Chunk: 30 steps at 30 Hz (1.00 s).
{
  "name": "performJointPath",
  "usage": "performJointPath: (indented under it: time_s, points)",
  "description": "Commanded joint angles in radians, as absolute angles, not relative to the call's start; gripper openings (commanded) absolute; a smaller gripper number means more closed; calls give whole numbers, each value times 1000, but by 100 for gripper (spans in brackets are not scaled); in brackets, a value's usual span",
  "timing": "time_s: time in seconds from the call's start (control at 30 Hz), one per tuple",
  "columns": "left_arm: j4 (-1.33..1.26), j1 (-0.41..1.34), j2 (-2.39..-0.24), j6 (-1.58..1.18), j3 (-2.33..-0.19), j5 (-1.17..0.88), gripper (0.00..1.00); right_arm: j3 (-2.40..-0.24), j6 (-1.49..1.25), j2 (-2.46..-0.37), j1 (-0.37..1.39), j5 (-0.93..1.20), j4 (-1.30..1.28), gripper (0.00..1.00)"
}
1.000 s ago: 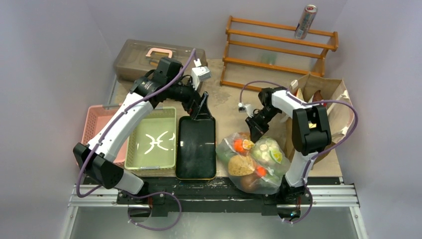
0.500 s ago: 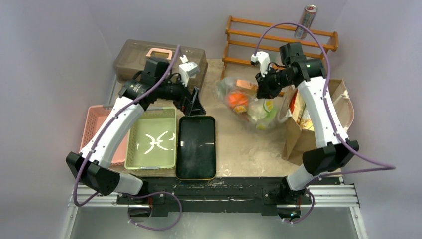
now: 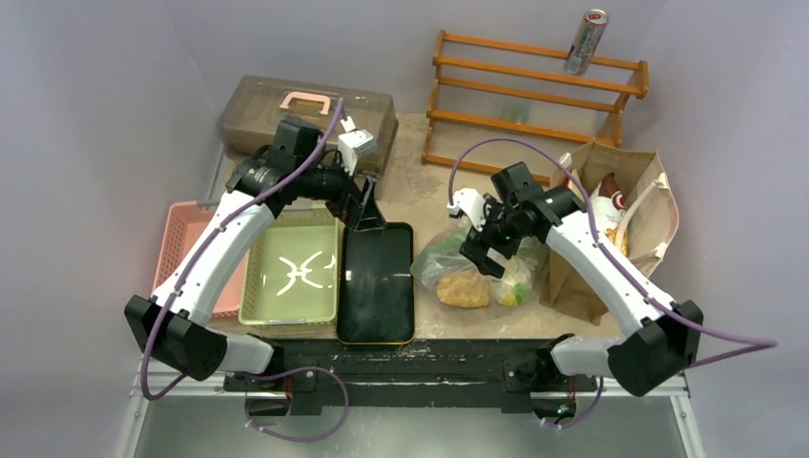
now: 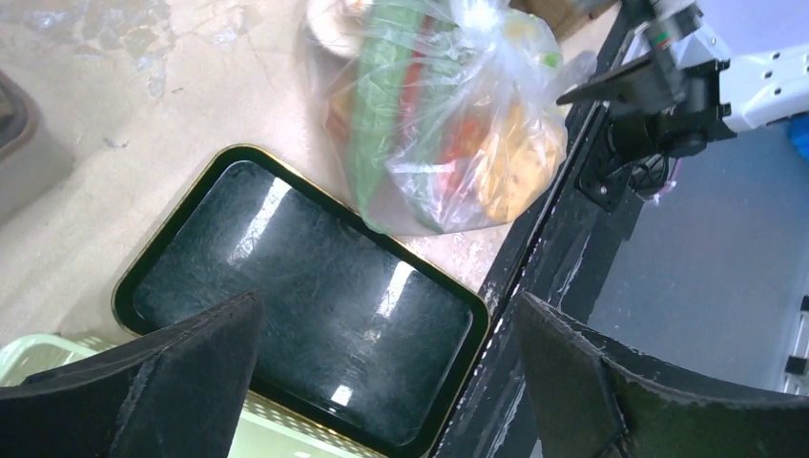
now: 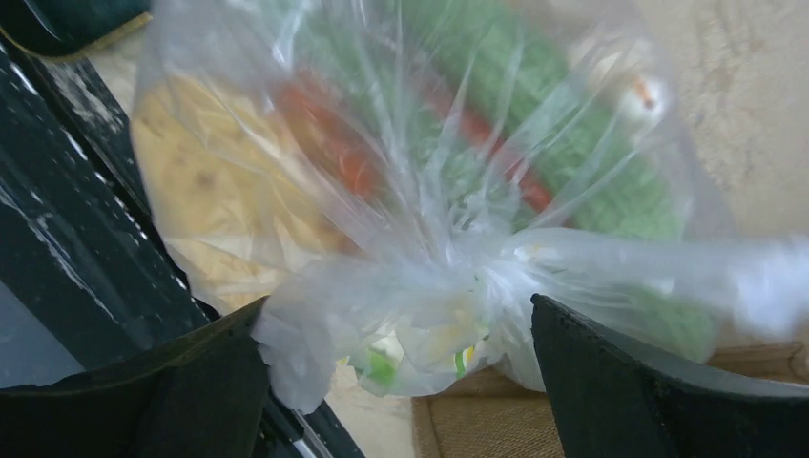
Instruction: Untie the knot of the grocery bags and take out the mixed food
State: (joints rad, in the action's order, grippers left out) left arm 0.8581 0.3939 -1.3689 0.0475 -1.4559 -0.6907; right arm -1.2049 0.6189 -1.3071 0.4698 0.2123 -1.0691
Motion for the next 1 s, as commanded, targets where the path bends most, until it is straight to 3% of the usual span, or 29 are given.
performJointPath:
  time_s: [0.0,0.07,0.23,0.37,0.53,0.73,0.97]
  points:
    - [868,442,-1358,154,-1449,-695,100,-1338,568,-1221,444,329,-1055,97]
    - [861,472,-1370,161,-1454,-706,100,-1384,553,-1229,389,399,-1078,90]
    - [755,555,-1443,157,-1472,-839,83,-1418,643,-1275,213,515,-1196,72]
    - [365,630,-1445,127,-1329,-918,76,-1306,706,-1214,187,461,-1123,63]
    - [383,779,-1574,268,-1428,-810,68,-1188,817,-1213,174,394,-1071,62]
    - [135,902,-1623,308,-1298,-712,64,-1150,807,-1266,121,416,-1015,60]
    - [61,959,-1679,317,-1266,-603,63,-1058,845,-1265,89,90,-944,63]
